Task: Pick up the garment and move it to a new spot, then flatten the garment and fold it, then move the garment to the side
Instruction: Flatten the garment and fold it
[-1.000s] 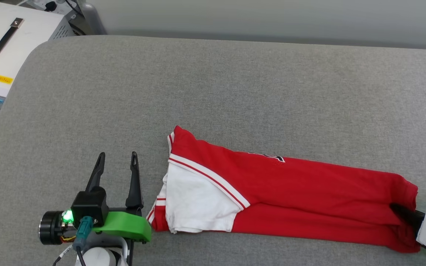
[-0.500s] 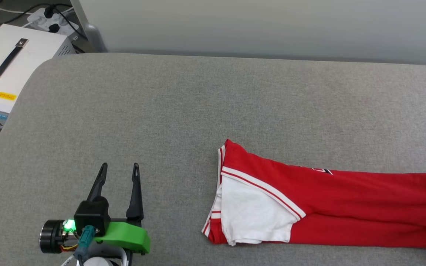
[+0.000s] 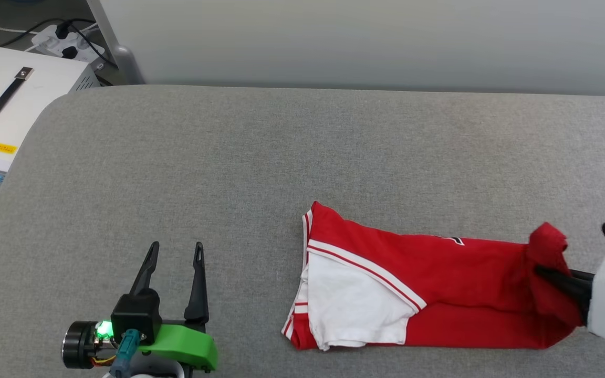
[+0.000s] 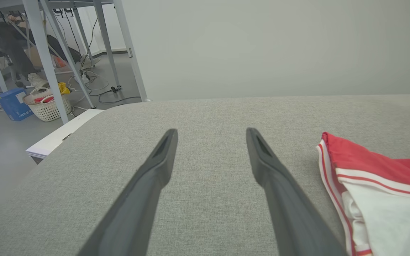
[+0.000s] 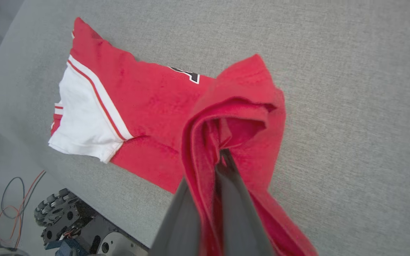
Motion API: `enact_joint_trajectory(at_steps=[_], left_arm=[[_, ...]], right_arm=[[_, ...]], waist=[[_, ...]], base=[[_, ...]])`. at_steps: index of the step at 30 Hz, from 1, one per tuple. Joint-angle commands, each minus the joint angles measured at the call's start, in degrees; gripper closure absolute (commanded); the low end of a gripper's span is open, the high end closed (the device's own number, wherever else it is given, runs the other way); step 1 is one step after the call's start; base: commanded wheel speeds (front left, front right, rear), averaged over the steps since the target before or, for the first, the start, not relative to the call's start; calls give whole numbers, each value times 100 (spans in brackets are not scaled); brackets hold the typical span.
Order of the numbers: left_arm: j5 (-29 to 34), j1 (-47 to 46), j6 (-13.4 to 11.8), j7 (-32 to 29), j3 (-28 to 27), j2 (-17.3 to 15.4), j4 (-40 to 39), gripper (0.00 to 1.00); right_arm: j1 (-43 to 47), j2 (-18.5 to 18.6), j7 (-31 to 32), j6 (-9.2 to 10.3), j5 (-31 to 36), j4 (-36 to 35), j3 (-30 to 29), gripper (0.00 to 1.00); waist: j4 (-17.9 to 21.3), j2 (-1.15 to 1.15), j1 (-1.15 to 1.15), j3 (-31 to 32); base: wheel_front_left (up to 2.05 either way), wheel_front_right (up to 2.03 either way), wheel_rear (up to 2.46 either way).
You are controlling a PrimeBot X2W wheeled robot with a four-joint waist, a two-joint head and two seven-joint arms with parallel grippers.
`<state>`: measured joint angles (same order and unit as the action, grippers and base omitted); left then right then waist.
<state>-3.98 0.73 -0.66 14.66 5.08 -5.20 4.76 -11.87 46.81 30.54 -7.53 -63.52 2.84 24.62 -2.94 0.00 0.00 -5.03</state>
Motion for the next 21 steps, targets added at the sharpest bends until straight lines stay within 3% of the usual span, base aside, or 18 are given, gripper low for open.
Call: enact_joint_trajectory(at_steps=[1, 9, 10, 21], left_arm=[[62, 14, 31, 34, -18, 43, 2, 0], [81, -212, 89, 34, 42, 129, 4, 0], [77, -294, 95, 34, 30, 150, 18, 0], [89, -511, 110, 34, 60, 200, 42, 0]], right_arm=[[-139, -142, 108, 4, 79, -159, 78, 100], [-1073, -943, 632, 4, 631, -355, 823, 100], [-1468, -1283, 714, 4, 779, -193, 1213, 100], [-2545, -2344, 348, 4, 1067, 879, 2386, 100]], waist=[[-5, 0, 0, -46], [-109, 0, 0, -370], [-162, 0, 0, -458], [-308, 0, 0, -683]], base=[[0, 0, 0], [0, 0, 0], [0, 0, 0], [0, 0, 0]])
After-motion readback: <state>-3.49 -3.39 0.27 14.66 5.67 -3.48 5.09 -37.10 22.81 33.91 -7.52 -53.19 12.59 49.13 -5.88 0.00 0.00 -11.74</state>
